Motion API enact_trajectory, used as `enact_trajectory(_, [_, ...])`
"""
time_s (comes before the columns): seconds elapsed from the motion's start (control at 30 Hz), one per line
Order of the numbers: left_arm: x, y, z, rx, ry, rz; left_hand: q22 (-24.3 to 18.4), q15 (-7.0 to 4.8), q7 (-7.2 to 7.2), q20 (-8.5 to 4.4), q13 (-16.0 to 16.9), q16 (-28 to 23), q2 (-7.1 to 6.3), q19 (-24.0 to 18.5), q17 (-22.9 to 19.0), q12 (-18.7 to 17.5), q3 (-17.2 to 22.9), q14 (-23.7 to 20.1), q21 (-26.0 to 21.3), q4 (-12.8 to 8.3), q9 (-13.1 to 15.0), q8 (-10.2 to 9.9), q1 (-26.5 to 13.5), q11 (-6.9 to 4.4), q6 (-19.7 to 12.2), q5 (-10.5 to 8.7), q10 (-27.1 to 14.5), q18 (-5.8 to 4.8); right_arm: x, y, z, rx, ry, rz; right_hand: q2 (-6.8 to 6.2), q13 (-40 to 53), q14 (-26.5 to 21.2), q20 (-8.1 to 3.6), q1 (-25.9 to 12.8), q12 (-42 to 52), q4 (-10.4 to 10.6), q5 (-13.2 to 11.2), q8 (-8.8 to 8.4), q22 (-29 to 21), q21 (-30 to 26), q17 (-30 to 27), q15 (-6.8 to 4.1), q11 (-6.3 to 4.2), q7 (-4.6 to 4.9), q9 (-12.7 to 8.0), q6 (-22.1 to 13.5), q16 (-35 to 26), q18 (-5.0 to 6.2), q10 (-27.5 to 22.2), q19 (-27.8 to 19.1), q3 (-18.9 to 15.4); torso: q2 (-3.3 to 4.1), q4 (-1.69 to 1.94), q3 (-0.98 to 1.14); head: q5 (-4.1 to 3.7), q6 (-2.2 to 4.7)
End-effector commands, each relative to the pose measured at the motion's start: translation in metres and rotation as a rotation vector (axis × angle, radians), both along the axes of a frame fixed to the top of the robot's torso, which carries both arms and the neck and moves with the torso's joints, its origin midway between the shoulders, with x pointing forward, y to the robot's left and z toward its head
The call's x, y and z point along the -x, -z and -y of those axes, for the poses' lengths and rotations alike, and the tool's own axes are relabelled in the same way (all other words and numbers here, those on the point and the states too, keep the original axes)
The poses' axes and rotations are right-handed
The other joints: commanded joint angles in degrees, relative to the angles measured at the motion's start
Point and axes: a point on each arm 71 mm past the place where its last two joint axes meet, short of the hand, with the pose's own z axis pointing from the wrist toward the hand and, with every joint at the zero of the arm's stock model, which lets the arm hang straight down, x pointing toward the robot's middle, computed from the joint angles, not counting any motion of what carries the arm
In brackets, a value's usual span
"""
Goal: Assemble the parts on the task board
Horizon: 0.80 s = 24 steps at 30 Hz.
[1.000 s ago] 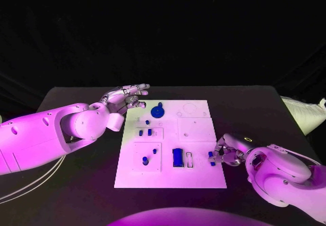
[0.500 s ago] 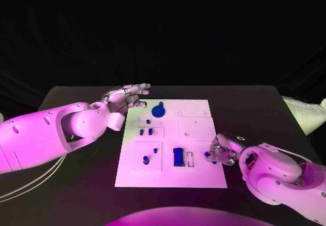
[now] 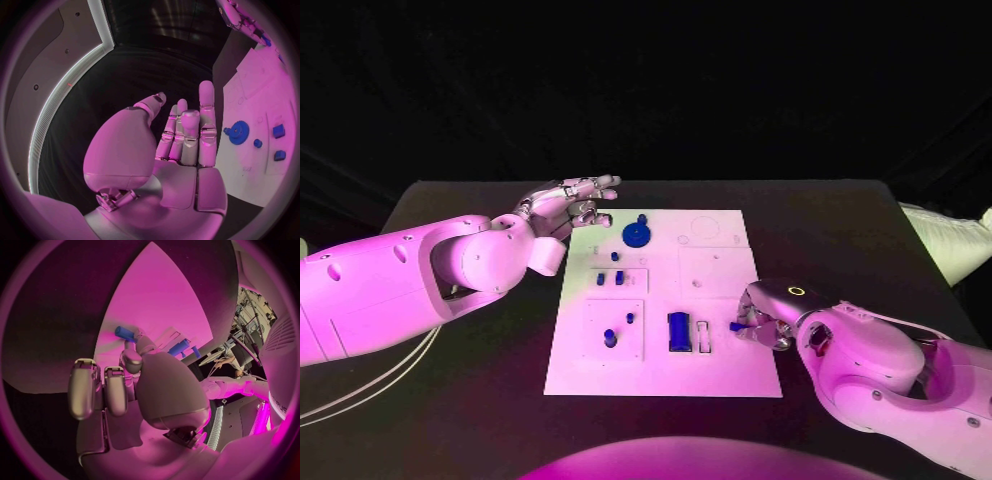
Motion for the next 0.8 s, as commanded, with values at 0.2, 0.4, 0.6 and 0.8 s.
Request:
enact_trajectory(0.2, [0.001,-0.001,0.003,0.005,0.022,0.014,-0.1,-0.09,0.18,0.10,-0.1,-0.1,0.59,0.4,-0.1,0.0,-0.3,-0.4,-0.3,0.0,0.0,0.1,0.1,0.35,-0.4,0.22,-0.2,1.05,0.004,0.018,0.007,0.114,0.027,-0.066,-1.39,0.0,4.8,0.20,-2.2,-0.5,-0.2,7.1,-0.93,0.2,0.2,7.9,-0.02,-0.05,-0.01,-0.1,1.1,0.1,-0.75,-0.1,0.2,5.8,-0.03,0.02,-0.05,-0.16,-0.13])
enact_trajectory(0.4, [0.001,-0.002,0.003,0.005,0.023,0.014,-0.1,-0.09,0.18,0.10,-0.1,-0.1,0.59,0.4,-0.1,0.0,-0.3,-0.4,-0.3,0.0,0.0,0.1,0.1,0.35,-0.4,0.22,-0.2,1.05,0.003,0.014,0.006,0.035,0.071,-0.037,-2.71,0.2,4.9,0.14,-5.2,-0.2,0.0,11.5,-1.02,0.7,0.5,8.4,-0.16,-0.24,-0.30,0.4,1.5,0.4,-0.84,0.7,0.4,11.2,-0.05,0.04,-0.04,-0.18,-0.11])
enact_trajectory(0.6, [0.001,-0.002,0.004,0.005,0.024,0.015,-0.1,-0.09,0.18,0.10,-0.1,-0.1,0.59,0.4,-0.1,0.0,-0.3,-0.4,-0.3,0.0,0.0,0.1,0.1,0.35,-0.4,0.22,-0.2,1.05,0.005,0.007,0.005,-0.116,0.135,-0.032,-4.72,0.7,4.9,0.00,-9.3,0.5,1.2,12.1,-1.16,1.0,0.7,8.7,-0.33,-0.35,-0.49,1.0,1.6,0.6,-0.89,1.3,0.6,15.1,-0.02,0.09,-0.03,-0.14,-0.14])
enact_trajectory(0.8, [0.001,-0.002,0.004,0.005,0.025,0.015,-0.1,-0.09,0.18,0.10,-0.1,-0.1,0.59,0.4,-0.1,0.0,-0.3,-0.4,-0.3,0.0,0.0,0.1,0.1,0.35,-0.4,0.22,-0.2,1.05,0.007,0.000,0.005,-0.266,0.205,-0.066,-5.72,1.0,5.0,-0.07,-11.3,0.8,1.9,12.8,-1.20,1.1,0.8,8.9,-0.35,-0.41,-0.54,1.2,1.8,0.7,-0.91,1.6,0.7,16.5,0.03,0.10,-0.04,-0.10,-0.20])
